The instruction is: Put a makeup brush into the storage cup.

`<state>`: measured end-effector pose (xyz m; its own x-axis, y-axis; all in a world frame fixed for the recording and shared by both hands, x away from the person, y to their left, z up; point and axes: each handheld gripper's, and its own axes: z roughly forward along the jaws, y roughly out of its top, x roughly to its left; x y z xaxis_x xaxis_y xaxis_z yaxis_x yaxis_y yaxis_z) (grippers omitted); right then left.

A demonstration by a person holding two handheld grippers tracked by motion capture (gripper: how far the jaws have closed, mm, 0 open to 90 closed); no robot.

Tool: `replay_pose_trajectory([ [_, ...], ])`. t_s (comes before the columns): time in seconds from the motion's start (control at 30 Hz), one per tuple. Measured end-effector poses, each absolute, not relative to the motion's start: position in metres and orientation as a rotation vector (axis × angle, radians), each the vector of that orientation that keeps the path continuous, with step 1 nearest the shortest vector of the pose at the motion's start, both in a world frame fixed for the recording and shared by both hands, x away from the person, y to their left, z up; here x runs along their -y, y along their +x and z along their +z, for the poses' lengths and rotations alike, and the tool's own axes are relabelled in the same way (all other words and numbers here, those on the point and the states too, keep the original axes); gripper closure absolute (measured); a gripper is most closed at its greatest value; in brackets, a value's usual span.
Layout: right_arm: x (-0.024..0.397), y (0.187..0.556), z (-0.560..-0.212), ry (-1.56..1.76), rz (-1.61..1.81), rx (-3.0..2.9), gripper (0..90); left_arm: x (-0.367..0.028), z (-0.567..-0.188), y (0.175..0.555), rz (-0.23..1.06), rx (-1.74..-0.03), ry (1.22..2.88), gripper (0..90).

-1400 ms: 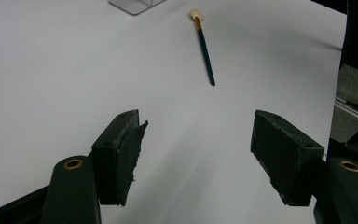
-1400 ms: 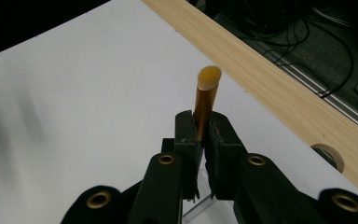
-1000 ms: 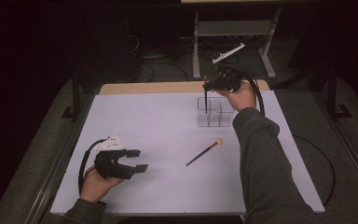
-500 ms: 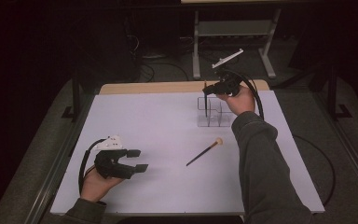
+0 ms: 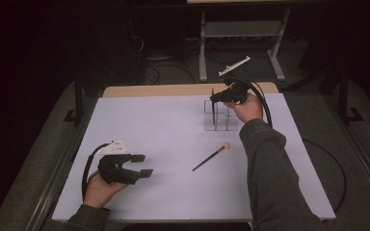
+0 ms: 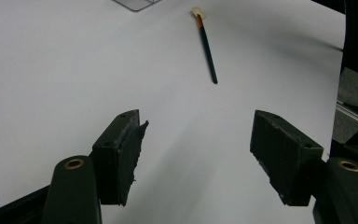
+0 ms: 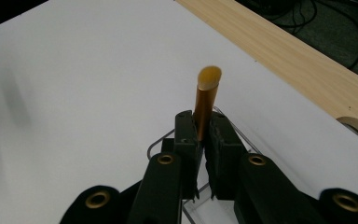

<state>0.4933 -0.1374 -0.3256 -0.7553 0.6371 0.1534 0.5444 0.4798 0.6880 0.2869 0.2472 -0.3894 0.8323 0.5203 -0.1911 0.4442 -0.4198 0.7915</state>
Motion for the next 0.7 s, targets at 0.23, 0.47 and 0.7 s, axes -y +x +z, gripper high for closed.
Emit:
replay_pose_trajectory([
  [0.23,0.139,0.493,-0.334,1.058,1.103,-2.605,79.8,-0.246,-0.39,0.288,0.11,-0.698,2.086,33.2],
  [0.47,0.14,0.491,-0.335,1.077,1.099,-2.606,76.6,-0.247,-0.39,0.288,0.117,-0.696,2.096,33.0],
  [0.7,0.143,0.489,-0.333,1.06,1.133,-2.603,74.6,-0.247,-0.391,0.288,0.117,-0.703,2.1,32.9],
])
